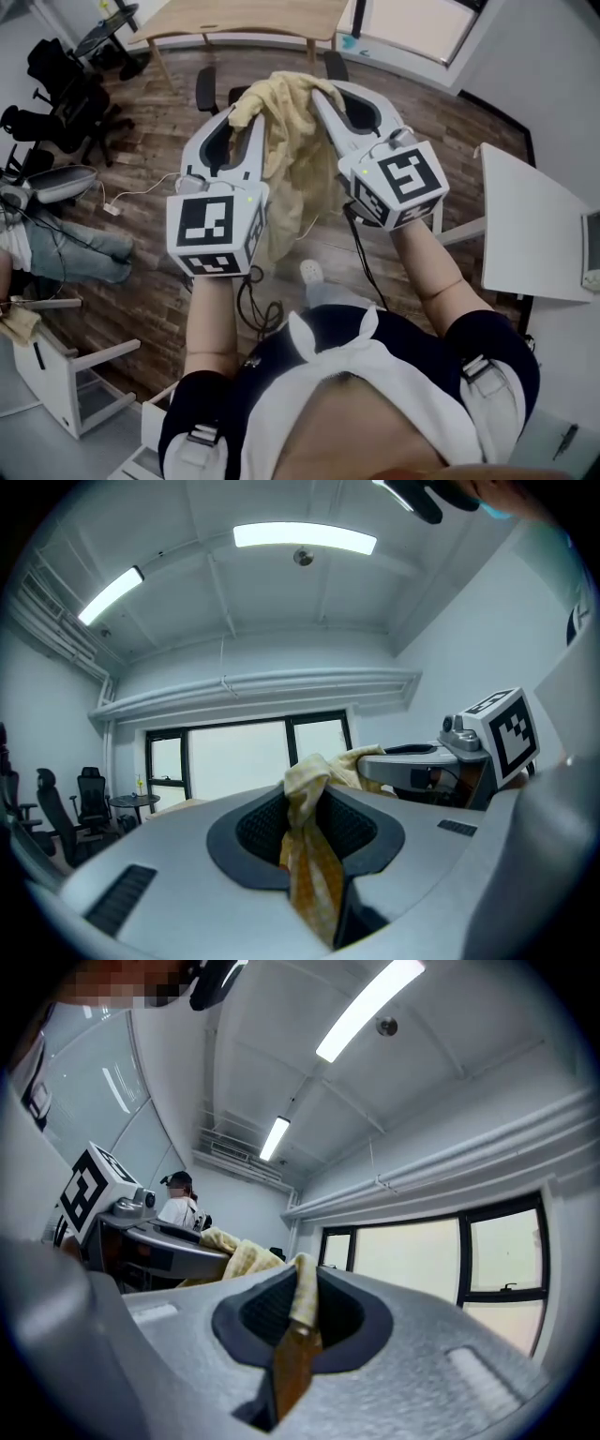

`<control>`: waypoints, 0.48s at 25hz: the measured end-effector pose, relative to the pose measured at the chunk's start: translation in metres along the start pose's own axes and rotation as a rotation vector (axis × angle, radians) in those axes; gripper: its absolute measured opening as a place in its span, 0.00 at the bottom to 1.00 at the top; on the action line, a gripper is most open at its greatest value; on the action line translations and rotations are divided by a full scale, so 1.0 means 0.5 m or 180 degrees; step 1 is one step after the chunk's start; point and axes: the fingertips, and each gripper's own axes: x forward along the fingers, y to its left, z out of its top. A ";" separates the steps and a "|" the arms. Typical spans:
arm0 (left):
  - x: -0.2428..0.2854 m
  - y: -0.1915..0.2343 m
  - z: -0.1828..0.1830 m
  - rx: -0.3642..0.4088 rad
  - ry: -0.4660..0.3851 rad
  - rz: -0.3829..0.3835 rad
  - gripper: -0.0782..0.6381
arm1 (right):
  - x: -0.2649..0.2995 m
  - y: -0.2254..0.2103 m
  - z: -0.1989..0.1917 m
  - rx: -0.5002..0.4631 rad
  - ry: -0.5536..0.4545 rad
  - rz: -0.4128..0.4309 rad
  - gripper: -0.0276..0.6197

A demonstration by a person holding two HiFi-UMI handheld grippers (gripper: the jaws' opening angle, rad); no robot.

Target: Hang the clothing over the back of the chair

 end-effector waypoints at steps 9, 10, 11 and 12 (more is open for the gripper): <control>0.097 0.047 -0.069 -0.0107 0.0182 0.0041 0.25 | 0.077 -0.047 -0.088 0.0006 0.0249 0.0037 0.09; 0.105 0.054 -0.076 -0.0123 0.0202 0.0048 0.25 | 0.086 -0.049 -0.096 0.0010 0.0271 0.0047 0.09; 0.113 0.061 -0.084 -0.0143 0.0223 0.0055 0.25 | 0.094 -0.052 -0.105 0.0016 0.0292 0.0056 0.09; 0.121 0.066 -0.092 -0.0162 0.0244 0.0062 0.25 | 0.103 -0.056 -0.114 0.0023 0.0313 0.0066 0.09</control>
